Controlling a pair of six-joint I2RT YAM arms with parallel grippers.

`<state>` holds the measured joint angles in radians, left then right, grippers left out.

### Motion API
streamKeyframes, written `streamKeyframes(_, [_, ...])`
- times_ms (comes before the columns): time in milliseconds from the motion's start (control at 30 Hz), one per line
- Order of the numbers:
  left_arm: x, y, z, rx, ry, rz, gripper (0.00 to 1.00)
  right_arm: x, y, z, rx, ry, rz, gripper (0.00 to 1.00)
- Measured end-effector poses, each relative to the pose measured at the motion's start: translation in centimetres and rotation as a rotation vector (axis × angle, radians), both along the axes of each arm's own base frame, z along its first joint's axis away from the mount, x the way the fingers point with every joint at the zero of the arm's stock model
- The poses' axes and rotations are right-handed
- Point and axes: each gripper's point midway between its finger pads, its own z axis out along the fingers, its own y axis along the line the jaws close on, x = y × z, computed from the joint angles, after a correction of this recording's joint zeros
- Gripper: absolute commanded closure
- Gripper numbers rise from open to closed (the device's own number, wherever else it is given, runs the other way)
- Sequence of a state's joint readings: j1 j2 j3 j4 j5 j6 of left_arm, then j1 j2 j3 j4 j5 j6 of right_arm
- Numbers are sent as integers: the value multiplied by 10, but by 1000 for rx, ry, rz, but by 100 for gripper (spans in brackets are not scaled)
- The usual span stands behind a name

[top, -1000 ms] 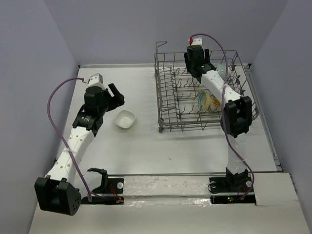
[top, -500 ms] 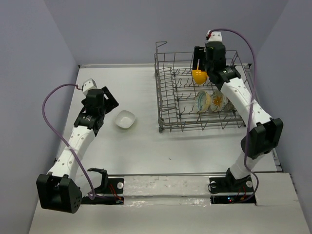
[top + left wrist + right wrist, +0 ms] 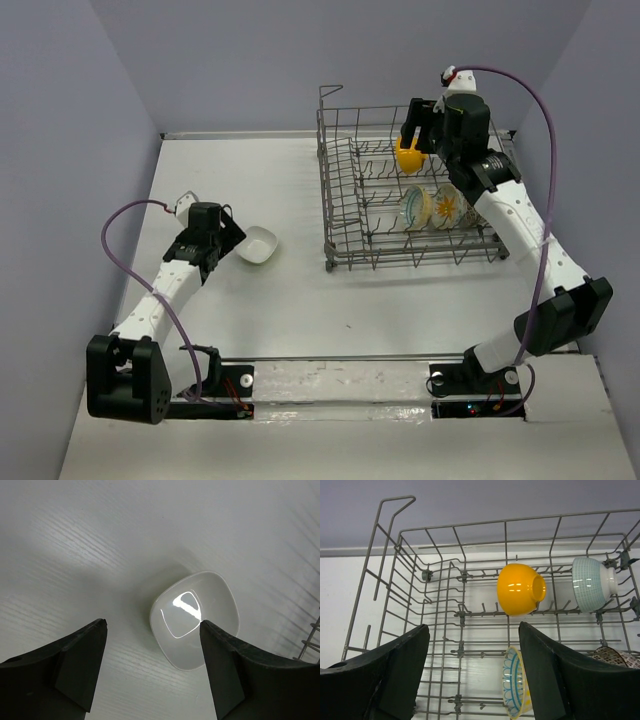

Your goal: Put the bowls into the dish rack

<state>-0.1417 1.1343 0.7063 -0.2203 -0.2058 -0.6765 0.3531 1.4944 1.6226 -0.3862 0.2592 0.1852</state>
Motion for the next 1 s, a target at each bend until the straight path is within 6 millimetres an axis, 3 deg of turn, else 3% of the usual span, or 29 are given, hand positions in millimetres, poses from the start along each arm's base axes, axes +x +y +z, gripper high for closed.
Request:
streamKeyframes(200, [4,-1,-2,-11,-3,9,19,-1,12,-5,32,18,54,23])
streamKeyframes(500, [1,-10,-28,-63,42,6,24,-2,18,-5,47,23,85,23])
streamKeyframes(700, [-7,-12,-43,-86,71,14,24,-7,31,-6,66,36,161,31])
streamKeyframes(833, [-5,-13,-41,-96,56,20,24,-17,55,-6,61,61,256,30])
streamKeyframes(1000, [-2,-13,-34,-98,43,21,23,-56,149,-3,0,61,460,30])
